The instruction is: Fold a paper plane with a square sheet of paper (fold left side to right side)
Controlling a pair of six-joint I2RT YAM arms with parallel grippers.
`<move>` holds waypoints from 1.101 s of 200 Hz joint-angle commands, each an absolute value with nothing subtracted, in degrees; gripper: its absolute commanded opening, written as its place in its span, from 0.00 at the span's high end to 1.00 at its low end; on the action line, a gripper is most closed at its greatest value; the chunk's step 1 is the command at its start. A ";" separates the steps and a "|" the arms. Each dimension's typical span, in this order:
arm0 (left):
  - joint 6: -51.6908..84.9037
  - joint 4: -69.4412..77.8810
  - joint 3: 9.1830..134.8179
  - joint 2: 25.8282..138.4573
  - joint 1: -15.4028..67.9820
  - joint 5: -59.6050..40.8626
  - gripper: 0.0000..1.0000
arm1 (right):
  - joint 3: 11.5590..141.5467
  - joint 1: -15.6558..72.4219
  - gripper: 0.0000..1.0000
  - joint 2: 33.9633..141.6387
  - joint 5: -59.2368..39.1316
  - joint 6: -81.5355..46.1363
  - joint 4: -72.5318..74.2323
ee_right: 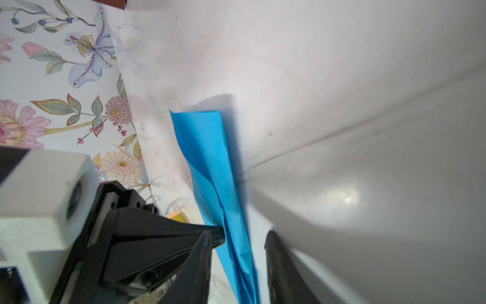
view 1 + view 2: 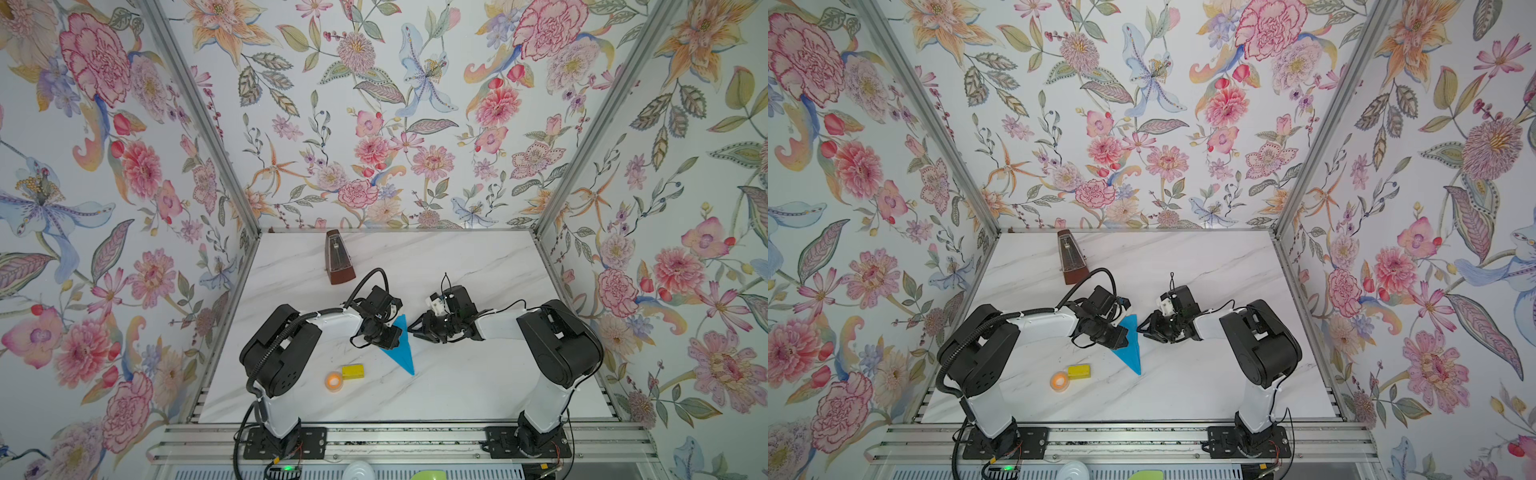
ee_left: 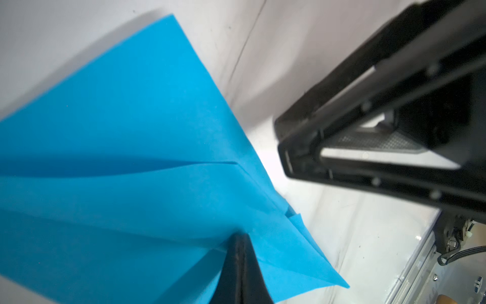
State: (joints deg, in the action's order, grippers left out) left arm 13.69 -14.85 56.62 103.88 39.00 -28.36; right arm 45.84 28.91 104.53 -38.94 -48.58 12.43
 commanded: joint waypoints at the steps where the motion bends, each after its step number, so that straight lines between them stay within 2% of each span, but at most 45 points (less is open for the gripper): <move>1: 12.48 -18.90 54.40 105.53 39.65 -27.86 1.00 | 48.15 28.57 0.63 107.48 -38.08 -45.67 9.67; 59: 12.61 -18.79 54.76 105.53 39.64 -27.43 1.00 | 49.82 30.01 0.65 110.93 -46.61 -45.97 12.44; 150: 13.00 -19.55 55.09 103.83 39.66 -26.10 1.00 | 46.18 30.85 0.78 107.41 -46.23 -47.00 12.68; 190: 13.18 -19.80 55.54 103.14 39.64 -25.90 1.00 | 46.33 31.11 0.77 107.10 -46.53 -46.96 12.19; 220: 13.35 -20.18 55.90 102.01 39.64 -25.19 1.00 | 46.91 31.07 0.88 106.59 -45.14 -46.51 10.03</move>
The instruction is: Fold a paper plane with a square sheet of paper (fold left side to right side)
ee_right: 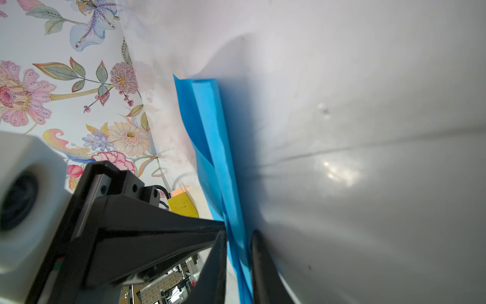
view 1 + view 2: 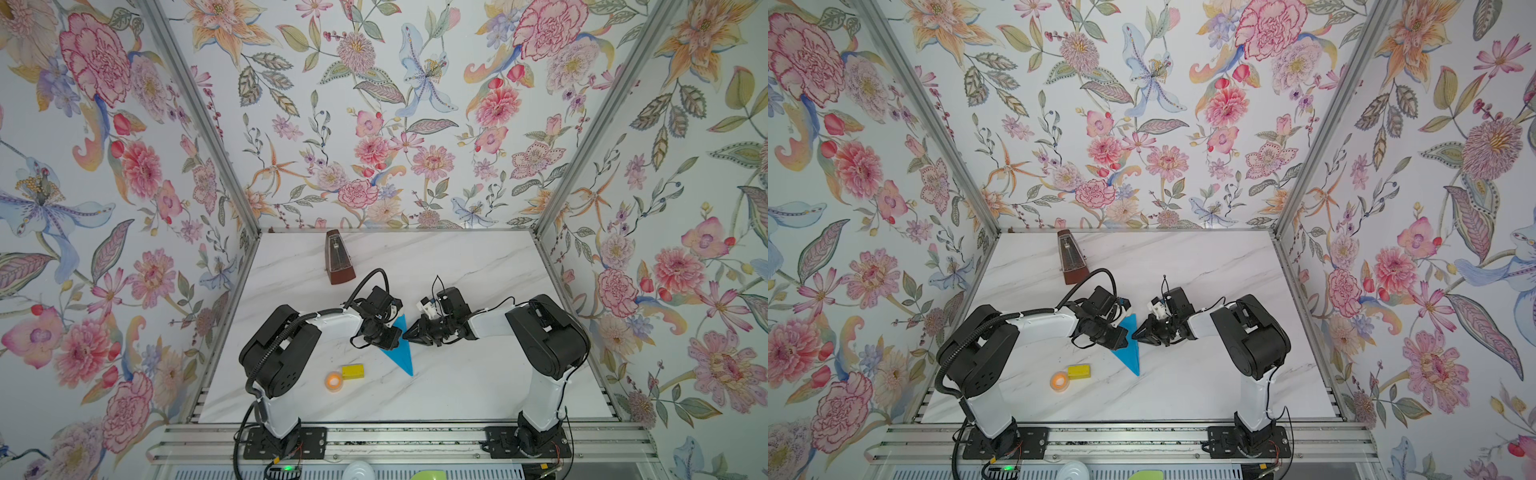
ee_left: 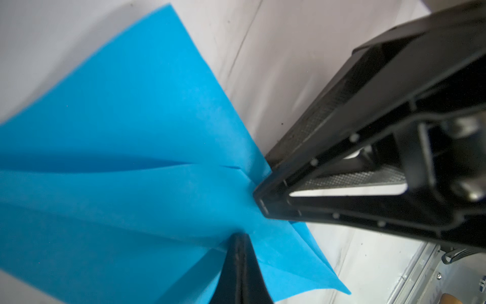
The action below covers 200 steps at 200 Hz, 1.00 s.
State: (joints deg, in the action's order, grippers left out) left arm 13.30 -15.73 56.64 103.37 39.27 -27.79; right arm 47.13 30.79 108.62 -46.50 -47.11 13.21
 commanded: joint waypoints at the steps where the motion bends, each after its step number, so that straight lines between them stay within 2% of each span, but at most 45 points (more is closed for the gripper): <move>1: 13.35 -20.15 55.90 101.85 39.64 -25.12 1.00 | 46.92 31.05 0.88 106.56 -45.11 -46.46 9.94; 31: 13.71 -20.61 56.42 97.38 39.56 -23.20 0.97 | 47.97 31.11 0.97 103.53 -42.76 -45.65 6.31; 76: 14.48 -21.27 55.65 86.13 39.16 -17.65 0.91 | 51.95 31.10 1.00 94.80 -35.13 -40.64 -9.19; 127: 15.93 -19.71 52.91 72.87 38.37 -7.96 0.82 | 63.07 34.46 1.00 84.98 -12.15 -33.16 -35.73; 144: 16.54 -17.36 50.71 67.95 37.57 -6.08 0.74 | 66.99 36.84 1.00 84.16 -3.57 -32.52 -41.93; 173: 18.48 -11.73 45.25 61.12 35.09 -7.11 0.58 | 72.30 43.48 1.00 86.91 9.62 -34.61 -48.93; 200: 22.12 -8.99 41.19 58.50 32.09 -9.27 0.51 | 77.40 50.76 1.00 94.69 20.21 -39.40 -54.37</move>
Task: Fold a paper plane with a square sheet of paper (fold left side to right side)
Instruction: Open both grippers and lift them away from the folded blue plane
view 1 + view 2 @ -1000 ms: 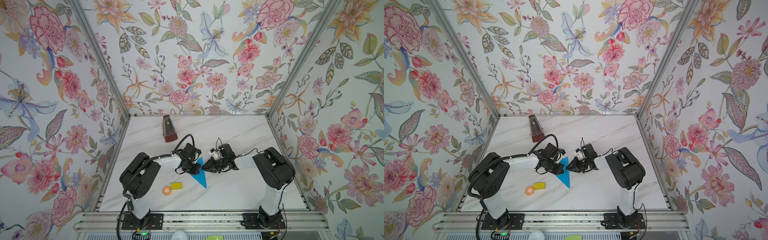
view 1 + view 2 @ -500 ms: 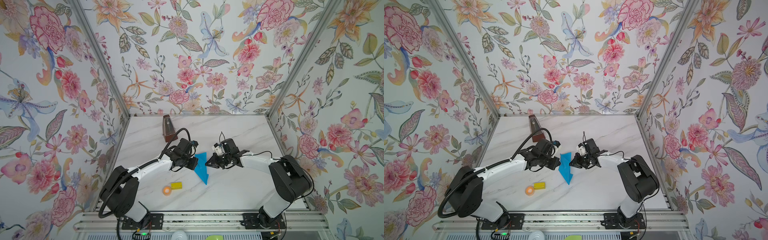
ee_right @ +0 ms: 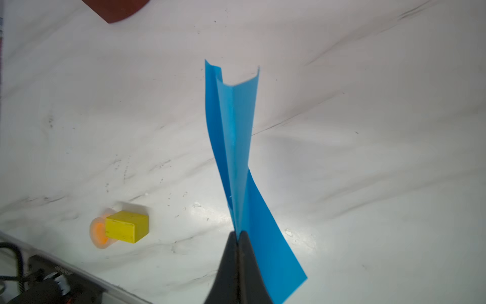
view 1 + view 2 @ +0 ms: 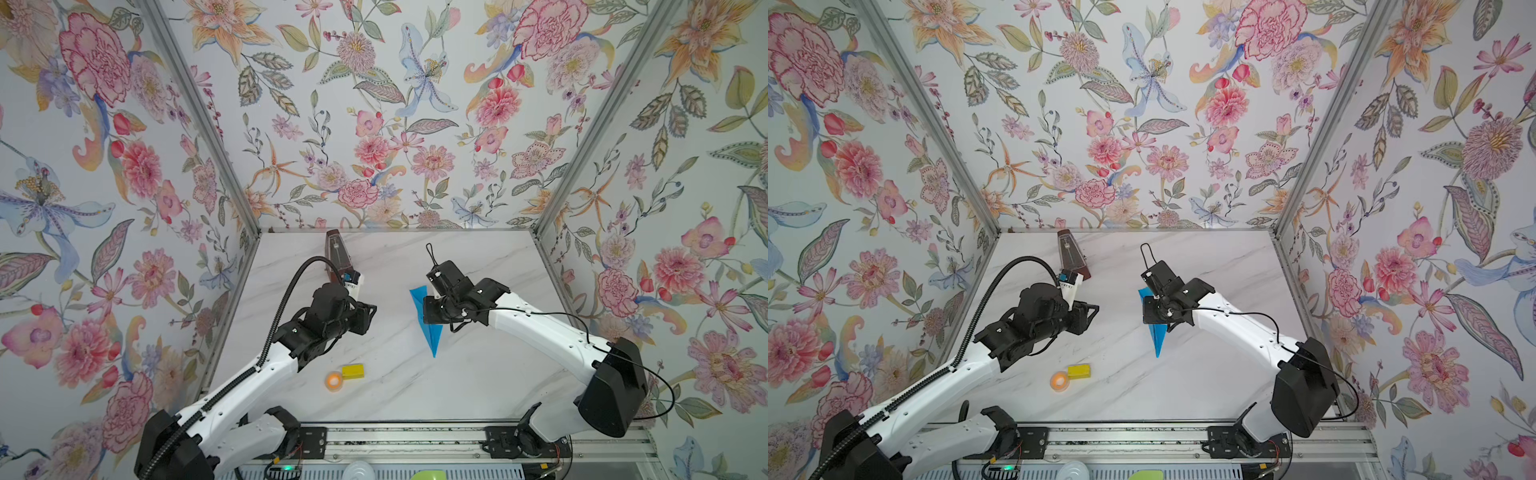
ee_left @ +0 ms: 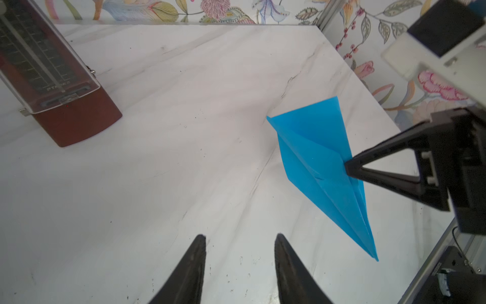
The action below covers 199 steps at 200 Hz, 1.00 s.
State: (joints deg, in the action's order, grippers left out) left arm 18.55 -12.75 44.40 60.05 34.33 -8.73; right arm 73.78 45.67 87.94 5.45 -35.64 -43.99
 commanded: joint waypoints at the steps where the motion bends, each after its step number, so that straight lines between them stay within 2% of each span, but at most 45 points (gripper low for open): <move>1: 22.27 -8.93 41.03 58.47 32.00 -9.34 0.51 | 77.59 51.04 1.00 95.02 20.57 -39.61 -54.61; 17: 24.30 -8.70 38.89 57.64 30.77 -8.95 0.51 | 81.59 54.91 1.00 101.28 24.16 -42.25 -57.53; 32: 25.96 -9.26 37.12 56.93 29.79 -8.06 0.50 | 85.27 57.56 0.97 106.86 23.09 -43.40 -58.28; 45: 27.24 -9.43 35.53 56.19 29.11 -7.74 0.49 | 88.63 58.94 0.91 110.66 19.37 -43.34 -58.05; 58: 28.35 -9.40 34.05 55.89 28.77 -7.62 0.48 | 90.89 59.42 0.80 112.22 14.66 -42.20 -56.57; 82: 29.13 -8.12 32.43 57.01 28.74 -11.34 0.48 | 88.21 58.31 0.68 109.01 5.83 -40.96 -50.07; 131: 33.37 1.31 30.88 65.61 31.30 -20.81 0.52 | 74.11 51.62 0.66 96.37 -5.38 -40.27 -39.12; 157: 34.12 1.58 34.07 72.76 35.98 -19.76 0.65 | 64.84 46.86 0.70 90.64 -8.69 -40.26 -35.29; 174: 35.12 1.42 35.61 78.00 37.88 -19.67 0.74 | 59.18 43.49 0.77 88.61 -9.26 -40.06 -34.25; 199: 36.92 3.15 36.35 84.70 38.88 -19.49 0.95 | 52.71 41.05 0.84 87.80 -11.89 -38.94 -31.47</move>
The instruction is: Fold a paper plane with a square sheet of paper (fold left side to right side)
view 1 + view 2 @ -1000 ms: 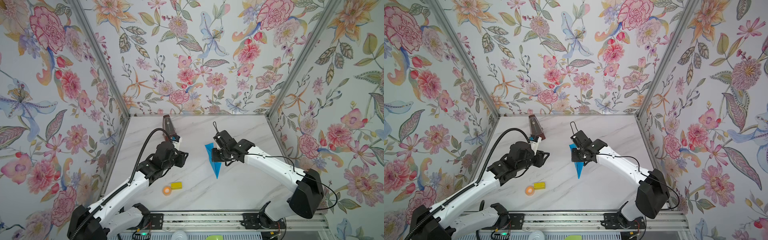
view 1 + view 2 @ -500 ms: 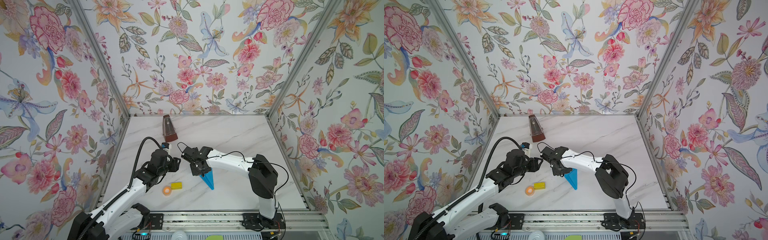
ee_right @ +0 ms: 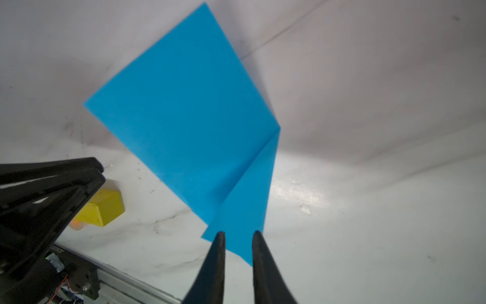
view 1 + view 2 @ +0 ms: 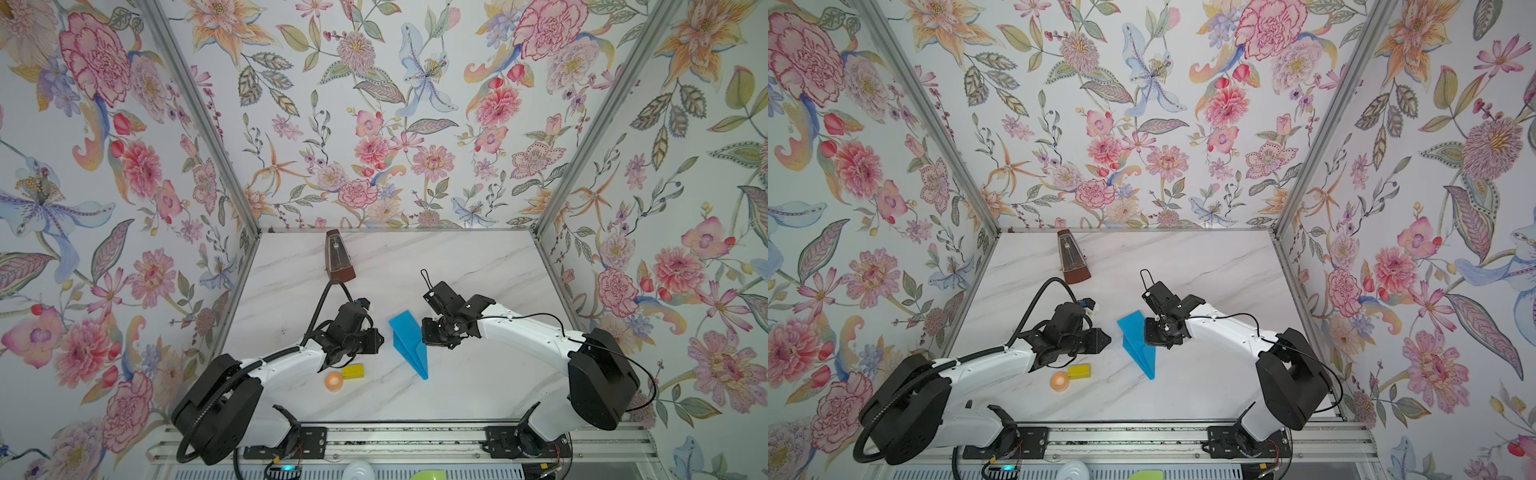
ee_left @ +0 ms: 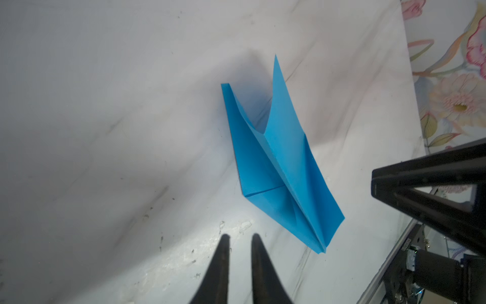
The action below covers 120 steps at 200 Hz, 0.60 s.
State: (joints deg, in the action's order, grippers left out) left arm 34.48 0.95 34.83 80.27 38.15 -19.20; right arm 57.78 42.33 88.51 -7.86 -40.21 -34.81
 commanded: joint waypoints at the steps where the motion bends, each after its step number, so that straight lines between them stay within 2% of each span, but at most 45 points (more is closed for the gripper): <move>1: 37.00 3.33 36.28 84.93 38.91 -19.50 0.95 | 52.50 41.00 0.84 87.85 -12.06 -38.85 -31.25; 52: 36.71 8.17 39.37 95.78 38.85 -23.23 1.00 | 46.12 43.65 0.89 90.53 -20.47 -42.04 -20.60; 120: 31.38 8.72 44.08 100.68 34.71 -27.57 1.00 | 46.91 48.70 0.89 92.76 -24.41 -46.96 -11.53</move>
State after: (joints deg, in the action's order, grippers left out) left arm 34.65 8.95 42.76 99.02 36.91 -25.36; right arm 46.76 48.75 93.27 -23.18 -44.51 -15.86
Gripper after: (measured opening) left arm 0.048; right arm 0.112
